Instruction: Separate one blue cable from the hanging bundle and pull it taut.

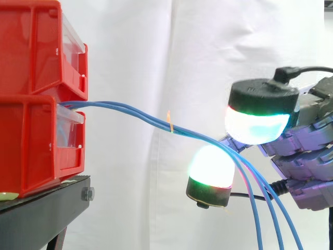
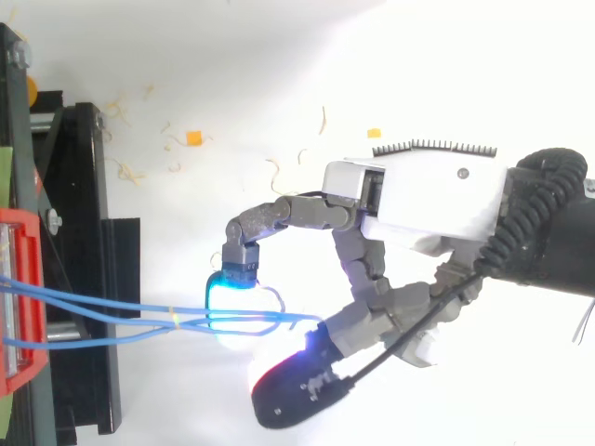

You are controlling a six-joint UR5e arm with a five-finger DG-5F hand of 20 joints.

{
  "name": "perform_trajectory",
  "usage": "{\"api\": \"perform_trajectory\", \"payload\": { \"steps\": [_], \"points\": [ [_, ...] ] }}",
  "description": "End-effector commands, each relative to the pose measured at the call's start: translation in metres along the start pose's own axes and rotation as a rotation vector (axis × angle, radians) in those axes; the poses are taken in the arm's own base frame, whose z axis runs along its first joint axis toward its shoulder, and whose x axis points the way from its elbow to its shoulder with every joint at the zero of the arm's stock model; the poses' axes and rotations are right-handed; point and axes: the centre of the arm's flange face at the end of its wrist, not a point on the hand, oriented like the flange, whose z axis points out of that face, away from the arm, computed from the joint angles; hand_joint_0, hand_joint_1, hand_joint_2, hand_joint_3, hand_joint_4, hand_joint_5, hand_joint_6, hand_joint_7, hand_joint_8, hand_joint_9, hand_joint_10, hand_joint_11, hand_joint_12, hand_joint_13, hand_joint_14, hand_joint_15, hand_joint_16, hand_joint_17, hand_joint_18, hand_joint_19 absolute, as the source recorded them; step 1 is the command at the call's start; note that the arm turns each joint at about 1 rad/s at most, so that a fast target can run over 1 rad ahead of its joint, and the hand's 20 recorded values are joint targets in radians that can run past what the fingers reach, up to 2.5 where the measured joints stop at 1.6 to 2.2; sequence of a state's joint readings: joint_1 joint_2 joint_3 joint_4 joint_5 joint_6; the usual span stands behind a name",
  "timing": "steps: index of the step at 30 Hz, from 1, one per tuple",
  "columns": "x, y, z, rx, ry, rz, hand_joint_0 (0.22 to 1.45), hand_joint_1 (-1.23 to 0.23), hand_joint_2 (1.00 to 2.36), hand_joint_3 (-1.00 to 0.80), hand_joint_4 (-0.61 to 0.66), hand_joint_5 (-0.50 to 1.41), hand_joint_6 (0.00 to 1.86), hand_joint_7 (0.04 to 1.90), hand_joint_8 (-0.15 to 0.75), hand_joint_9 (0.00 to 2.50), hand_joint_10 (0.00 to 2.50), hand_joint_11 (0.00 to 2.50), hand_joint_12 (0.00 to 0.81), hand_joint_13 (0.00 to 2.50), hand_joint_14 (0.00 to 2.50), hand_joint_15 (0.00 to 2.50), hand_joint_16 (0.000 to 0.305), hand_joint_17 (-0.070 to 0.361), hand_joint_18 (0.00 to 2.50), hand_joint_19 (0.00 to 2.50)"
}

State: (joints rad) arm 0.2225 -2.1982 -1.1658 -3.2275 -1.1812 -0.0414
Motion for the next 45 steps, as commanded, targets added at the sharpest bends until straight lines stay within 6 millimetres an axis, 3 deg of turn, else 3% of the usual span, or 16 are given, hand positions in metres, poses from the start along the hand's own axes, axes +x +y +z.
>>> {"api": "perform_trajectory", "payload": {
  "steps": [1,2,4,9,11,13,16,33,41,45],
  "points": [
    [0.0,0.0,0.0,0.0,0.0,0.0,0.57,-0.96,1.0,-0.5,0.16,0.12,0.51,1.12,0.164,2.14,0.03,0.75,0.308,1.88,0.03,1.28,0.048,0.107,1.48,0.95],
    [0.0,0.0,0.0,0.0,0.0,0.0,0.54,-0.93,1.0,-0.5,0.16,0.12,0.51,1.12,0.166,2.14,0.03,0.73,0.312,1.89,0.03,1.27,0.049,0.111,1.49,0.95],
    [-0.0011,-0.0001,0.0002,0.0,-0.002,0.0,0.46,-0.71,1.0,-0.5,0.17,0.12,0.51,1.11,0.18,2.15,0.03,0.68,0.348,1.92,0.03,1.23,0.058,0.13,1.56,0.91],
    [-0.0011,-0.0001,0.0002,0.0,-0.002,0.0,0.5,-0.34,1.0,-0.5,0.13,0.13,0.5,1.12,0.158,2.17,0.02,0.64,0.324,1.92,0.03,1.22,0.056,0.125,1.53,0.92],
    [-0.0011,-0.0001,0.0002,0.0,-0.002,0.0,0.58,-0.39,1.0,-0.5,0.12,0.13,0.5,1.12,0.144,2.16,0.03,0.67,0.29,1.9,0.03,1.25,0.049,0.109,1.47,0.98],
    [-0.0011,-0.0001,0.0002,0.0,-0.002,0.0,0.67,-0.58,1.0,-0.5,0.13,0.13,0.5,1.13,0.15,2.17,0.03,0.69,0.288,1.9,0.03,1.25,0.046,0.103,1.46,0.99],
    [-0.0011,-0.0001,0.0002,0.0,-0.002,0.0,0.72,-0.68,1.01,-0.39,0.14,0.13,0.5,1.12,0.151,2.18,0.03,0.71,0.289,1.91,0.03,1.25,0.044,0.099,1.47,0.99],
    [-0.0023,-0.0003,0.0003,0.001,-0.004,0.001,0.71,-0.79,1.02,-0.1,0.09,0.13,0.51,1.12,0.189,2.19,0.03,0.74,0.314,1.93,0.03,1.25,0.047,0.105,1.51,0.95],
    [-0.0023,-0.0003,0.0003,0.001,-0.004,0.001,0.7,-1.01,1.02,-0.19,0.13,0.13,0.51,1.13,0.189,2.13,0.03,0.75,0.304,1.89,0.03,1.25,0.044,0.1,1.48,0.95],
    [-0.0023,-0.0003,0.0003,0.001,-0.004,0.001,0.73,-1.09,1.01,-0.37,0.14,0.12,0.5,1.15,0.182,2.13,0.03,0.77,0.293,1.87,0.03,1.25,0.043,0.096,1.45,0.97]
  ]
}}
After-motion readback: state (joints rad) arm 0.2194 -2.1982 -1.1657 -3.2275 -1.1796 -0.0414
